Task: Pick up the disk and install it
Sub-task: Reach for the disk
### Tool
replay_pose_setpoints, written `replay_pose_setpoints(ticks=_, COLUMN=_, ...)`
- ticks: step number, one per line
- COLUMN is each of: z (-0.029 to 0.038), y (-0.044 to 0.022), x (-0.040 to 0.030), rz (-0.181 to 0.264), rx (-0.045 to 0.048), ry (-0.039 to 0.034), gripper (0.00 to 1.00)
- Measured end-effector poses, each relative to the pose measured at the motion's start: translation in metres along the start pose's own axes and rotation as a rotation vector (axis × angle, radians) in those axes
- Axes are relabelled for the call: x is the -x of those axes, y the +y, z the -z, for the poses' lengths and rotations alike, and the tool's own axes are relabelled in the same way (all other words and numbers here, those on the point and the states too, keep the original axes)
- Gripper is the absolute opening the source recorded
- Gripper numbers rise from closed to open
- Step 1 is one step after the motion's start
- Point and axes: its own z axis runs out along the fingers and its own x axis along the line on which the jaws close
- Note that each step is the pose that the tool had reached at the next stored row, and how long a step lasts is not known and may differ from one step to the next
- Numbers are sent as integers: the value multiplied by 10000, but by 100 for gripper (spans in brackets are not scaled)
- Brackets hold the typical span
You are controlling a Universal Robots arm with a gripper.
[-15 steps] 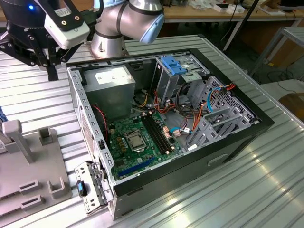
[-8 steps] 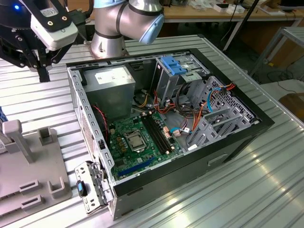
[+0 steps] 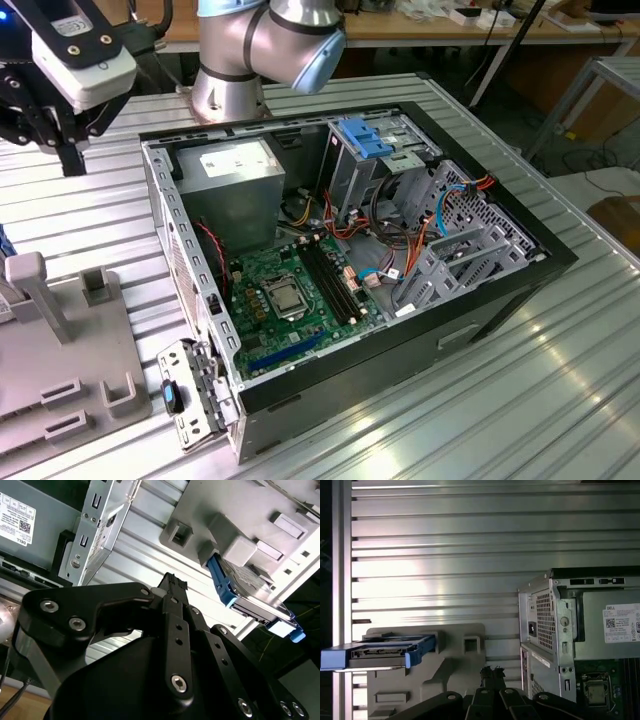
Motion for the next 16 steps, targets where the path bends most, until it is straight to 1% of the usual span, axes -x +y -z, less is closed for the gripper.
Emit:
replay_pose_setpoints(ticks=3, z=0, y=26, x=-69, rz=5, rx=-1, ry=1, gripper=11)
replay_pose_setpoints(ticks=5, z=0, y=43, x=-152, rz=9, rx=0, ry=1, gripper=11)
replay_pose_setpoints(ticks=7, z=1, y=48, x=-222, rz=21, rx=0, ry=1, gripper=11)
replay_pose_setpoints(ticks=8, z=3, y=48, x=-292, rz=31, rx=0, ry=2, gripper=11)
replay_pose_setpoints(ticks=10, z=5, y=46, x=-365, rz=50, rx=0, ry=4, gripper=11)
replay_pose_setpoints(ticks=13, z=8, y=38, x=-539, rz=104, rx=2, ry=6, gripper=11)
replay_pose_setpoints(ticks=16, z=10, y=33, x=-672, rz=125, rx=3, ry=6, gripper=11)
